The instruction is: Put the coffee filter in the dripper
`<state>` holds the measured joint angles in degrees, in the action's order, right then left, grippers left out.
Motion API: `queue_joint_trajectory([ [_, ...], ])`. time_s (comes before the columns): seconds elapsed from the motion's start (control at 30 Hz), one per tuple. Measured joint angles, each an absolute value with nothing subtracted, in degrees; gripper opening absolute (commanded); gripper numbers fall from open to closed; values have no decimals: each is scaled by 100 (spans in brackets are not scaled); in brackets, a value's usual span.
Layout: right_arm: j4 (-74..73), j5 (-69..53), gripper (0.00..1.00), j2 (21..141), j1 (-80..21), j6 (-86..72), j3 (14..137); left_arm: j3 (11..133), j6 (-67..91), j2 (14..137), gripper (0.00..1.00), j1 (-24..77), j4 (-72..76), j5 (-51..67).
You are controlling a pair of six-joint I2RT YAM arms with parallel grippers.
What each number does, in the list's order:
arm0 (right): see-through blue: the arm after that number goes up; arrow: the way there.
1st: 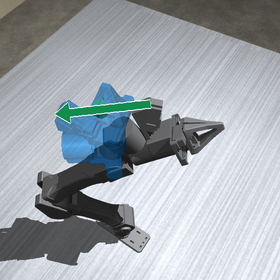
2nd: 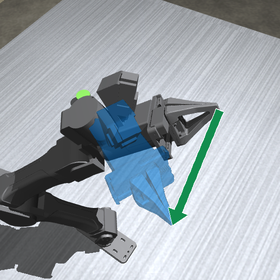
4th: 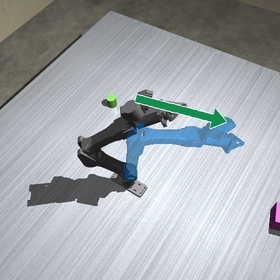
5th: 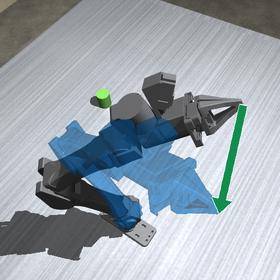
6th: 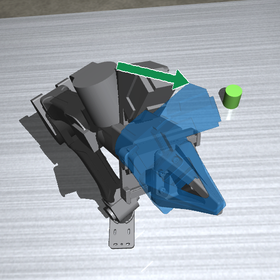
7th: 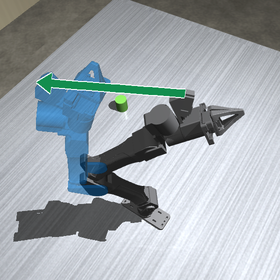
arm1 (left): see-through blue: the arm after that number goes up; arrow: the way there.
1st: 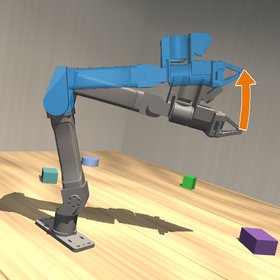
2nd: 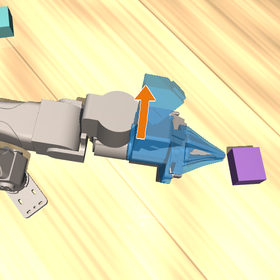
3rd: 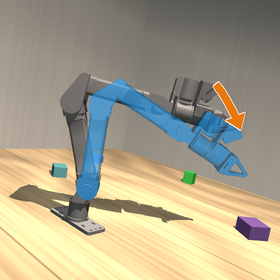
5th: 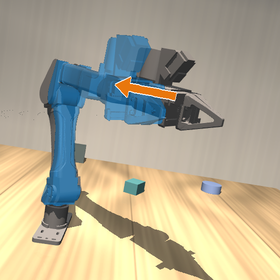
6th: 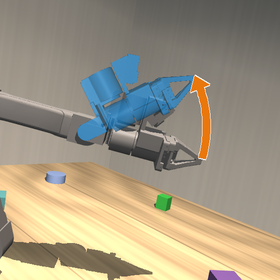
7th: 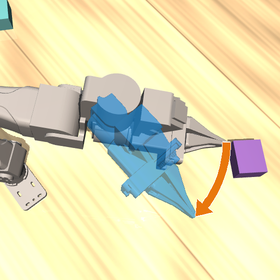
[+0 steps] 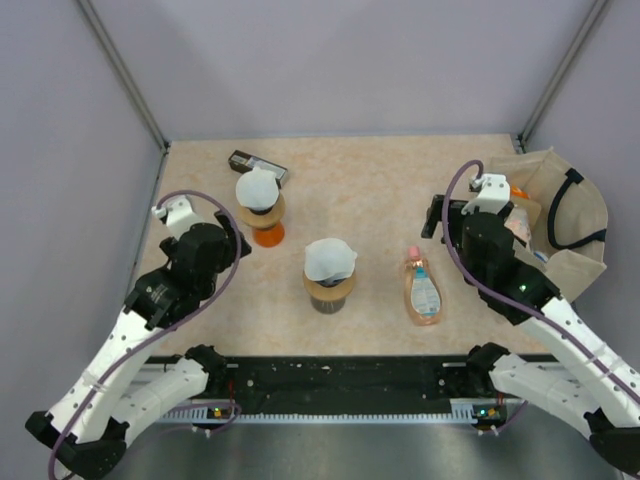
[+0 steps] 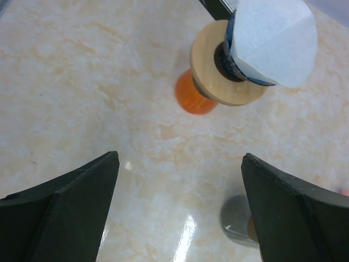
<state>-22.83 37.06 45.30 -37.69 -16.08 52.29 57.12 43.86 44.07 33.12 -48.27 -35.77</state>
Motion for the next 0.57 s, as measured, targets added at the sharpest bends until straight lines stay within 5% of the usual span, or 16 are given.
queue_joint_trajectory([
  [0.57,-1385,4051,99,4884,-3336,-1590,4797,5406,4600,3806,99,2552,-4873,-3999],
])
